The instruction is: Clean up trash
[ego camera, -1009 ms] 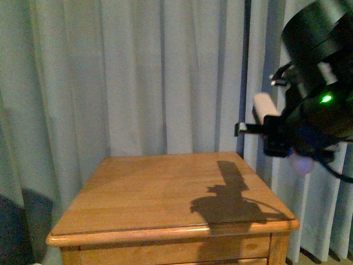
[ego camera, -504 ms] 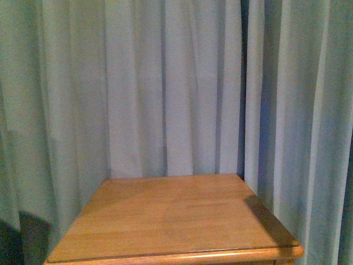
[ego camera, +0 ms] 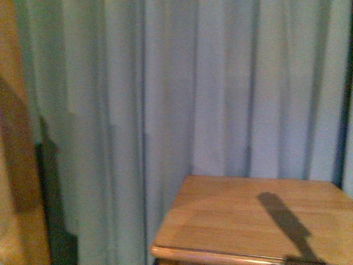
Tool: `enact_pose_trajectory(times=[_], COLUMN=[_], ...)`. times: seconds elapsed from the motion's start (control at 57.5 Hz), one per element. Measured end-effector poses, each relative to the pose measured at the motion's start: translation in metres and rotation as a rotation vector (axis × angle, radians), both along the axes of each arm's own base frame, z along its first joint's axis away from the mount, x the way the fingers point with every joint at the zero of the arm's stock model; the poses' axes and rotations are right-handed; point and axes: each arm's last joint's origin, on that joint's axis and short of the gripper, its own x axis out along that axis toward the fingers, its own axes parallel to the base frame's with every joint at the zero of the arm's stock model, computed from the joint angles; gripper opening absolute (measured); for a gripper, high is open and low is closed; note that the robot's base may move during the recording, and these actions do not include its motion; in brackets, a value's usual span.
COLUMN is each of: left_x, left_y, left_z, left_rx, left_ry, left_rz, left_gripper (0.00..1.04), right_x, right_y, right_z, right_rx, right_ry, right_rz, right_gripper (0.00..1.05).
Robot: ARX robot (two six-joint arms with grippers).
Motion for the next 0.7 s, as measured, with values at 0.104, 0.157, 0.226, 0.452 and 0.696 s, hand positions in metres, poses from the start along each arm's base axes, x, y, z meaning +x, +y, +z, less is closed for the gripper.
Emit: enact_pose_trajectory(times=[0.104, 0.157, 0.226, 0.452, 0.696], left_x=[-0.0002, -0.0003, -0.0004, -0.0001, -0.0004], left_y=[-0.0002, -0.0003, -0.0004, -0.0002, -0.0003], left_z=[0.0000, -0.0001, -0.0001, -0.0003, -0.0002], left_rx=[0.000, 0.001, 0.002, 0.000, 0.001], left_ry=[-0.001, -0.001, -0.001, 0.001, -0.001], left_rz=[-0.003, -0.003, -0.006, -0.004, -0.004], left_gripper=[0.28, 0.28, 0.28, 0.28, 0.28], right_x=[-0.0001, -0.0007, -0.0011, -0.0008, -0.0011], right_y=[0.0008, 0.0005, 0.0000, 0.0001, -0.0002], right_z=[-0.0014, -0.0008, -0.0005, -0.0013, -0.0011], right_rx=[-0.005, -0.003, -0.002, -0.004, -0.003], right_ry=[0.005, 0.001, 0.000, 0.002, 0.001], right_rz=[0.005, 0.004, 0.001, 0.000, -0.003], right_gripper=[0.20, 0.20, 0.20, 0.20, 0.20])
